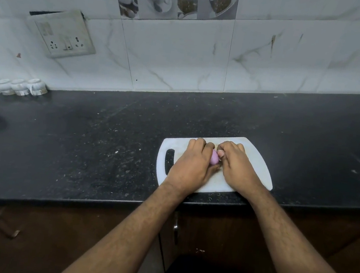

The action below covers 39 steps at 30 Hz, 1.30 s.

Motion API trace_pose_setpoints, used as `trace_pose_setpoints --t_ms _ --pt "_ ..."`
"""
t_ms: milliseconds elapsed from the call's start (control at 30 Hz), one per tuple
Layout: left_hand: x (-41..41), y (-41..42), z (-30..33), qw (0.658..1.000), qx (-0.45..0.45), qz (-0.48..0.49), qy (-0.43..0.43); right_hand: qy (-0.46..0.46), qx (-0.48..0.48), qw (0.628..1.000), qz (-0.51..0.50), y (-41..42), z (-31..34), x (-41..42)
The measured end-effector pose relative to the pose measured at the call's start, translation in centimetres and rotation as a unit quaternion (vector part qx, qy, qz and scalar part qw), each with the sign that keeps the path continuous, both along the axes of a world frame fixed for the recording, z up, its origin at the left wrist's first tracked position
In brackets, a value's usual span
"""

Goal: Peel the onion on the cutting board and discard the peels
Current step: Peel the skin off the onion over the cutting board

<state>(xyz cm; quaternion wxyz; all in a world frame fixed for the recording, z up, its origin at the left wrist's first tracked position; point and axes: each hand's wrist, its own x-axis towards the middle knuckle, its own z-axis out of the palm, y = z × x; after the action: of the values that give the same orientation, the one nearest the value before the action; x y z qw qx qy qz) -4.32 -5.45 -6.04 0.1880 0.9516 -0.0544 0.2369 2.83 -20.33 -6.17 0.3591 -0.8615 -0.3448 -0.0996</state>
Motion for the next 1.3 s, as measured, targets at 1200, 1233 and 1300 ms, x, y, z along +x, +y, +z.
trace_pose_setpoints --t_ms 1200,1233,1300 --pt "0.4 1.0 0.0 0.998 -0.016 -0.056 -0.010 0.046 0.069 0.996 -0.028 0.2 -0.2 -0.1" --pt "0.4 1.0 0.0 0.998 -0.015 -0.055 -0.012 0.041 0.055 0.997 -0.024 0.2 -0.3 0.0" --pt "0.4 0.9 -0.1 0.999 -0.012 -0.050 -0.014 0.036 0.036 0.998 -0.022 0.2 -0.4 0.2"
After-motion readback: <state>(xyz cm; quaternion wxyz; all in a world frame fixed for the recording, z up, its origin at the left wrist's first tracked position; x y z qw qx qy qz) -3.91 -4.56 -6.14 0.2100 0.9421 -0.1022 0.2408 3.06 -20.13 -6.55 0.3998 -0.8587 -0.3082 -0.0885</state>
